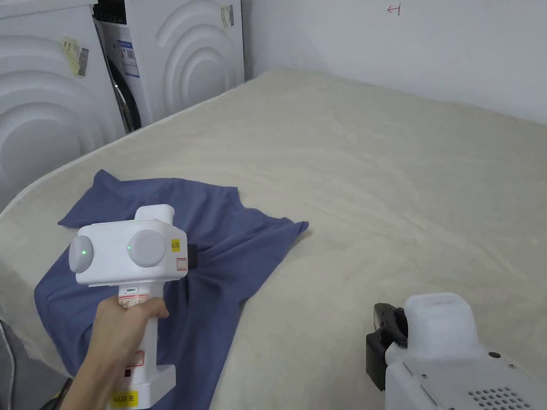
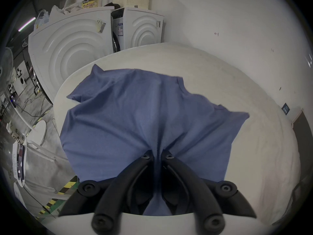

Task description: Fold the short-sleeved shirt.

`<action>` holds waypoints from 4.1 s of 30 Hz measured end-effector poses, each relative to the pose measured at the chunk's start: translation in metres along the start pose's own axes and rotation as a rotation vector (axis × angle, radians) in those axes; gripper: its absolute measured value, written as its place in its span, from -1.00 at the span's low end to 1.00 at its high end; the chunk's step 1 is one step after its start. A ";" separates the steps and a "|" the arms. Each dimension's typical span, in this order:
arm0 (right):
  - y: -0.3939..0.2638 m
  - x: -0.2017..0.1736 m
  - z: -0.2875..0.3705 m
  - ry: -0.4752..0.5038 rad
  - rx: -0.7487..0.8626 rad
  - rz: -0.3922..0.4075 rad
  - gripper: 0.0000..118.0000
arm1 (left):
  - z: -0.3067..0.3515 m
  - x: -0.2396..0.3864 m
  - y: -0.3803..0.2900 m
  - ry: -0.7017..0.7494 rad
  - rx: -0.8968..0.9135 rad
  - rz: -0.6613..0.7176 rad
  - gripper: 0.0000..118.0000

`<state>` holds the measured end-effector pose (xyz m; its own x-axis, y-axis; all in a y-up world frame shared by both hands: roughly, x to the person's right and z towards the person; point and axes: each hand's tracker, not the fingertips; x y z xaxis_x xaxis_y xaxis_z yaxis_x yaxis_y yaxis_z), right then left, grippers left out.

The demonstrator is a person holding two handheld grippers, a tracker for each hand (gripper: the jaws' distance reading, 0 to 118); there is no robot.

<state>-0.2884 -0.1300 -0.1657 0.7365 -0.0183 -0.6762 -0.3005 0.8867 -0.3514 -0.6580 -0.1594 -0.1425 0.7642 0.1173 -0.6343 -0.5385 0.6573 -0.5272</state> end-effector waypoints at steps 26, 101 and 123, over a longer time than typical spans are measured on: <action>0.019 0.135 0.173 -0.321 0.289 -0.211 -1.00 | 0.283 0.248 0.070 -0.506 0.457 -0.342 -0.88; -0.048 0.268 0.127 -0.510 -0.044 -0.340 -1.00 | -0.072 0.333 -0.005 -0.299 -0.197 -0.480 0.86; -0.037 0.292 0.118 -0.436 -0.091 -0.344 -1.00 | -0.032 0.332 -0.007 -0.338 -0.115 -0.497 -0.87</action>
<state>0.0090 -0.1134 -0.2737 0.9778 -0.0896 -0.1894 -0.0356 0.8197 -0.5717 -0.4117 -0.1491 -0.3672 0.9939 0.0595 -0.0924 -0.1094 0.6115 -0.7837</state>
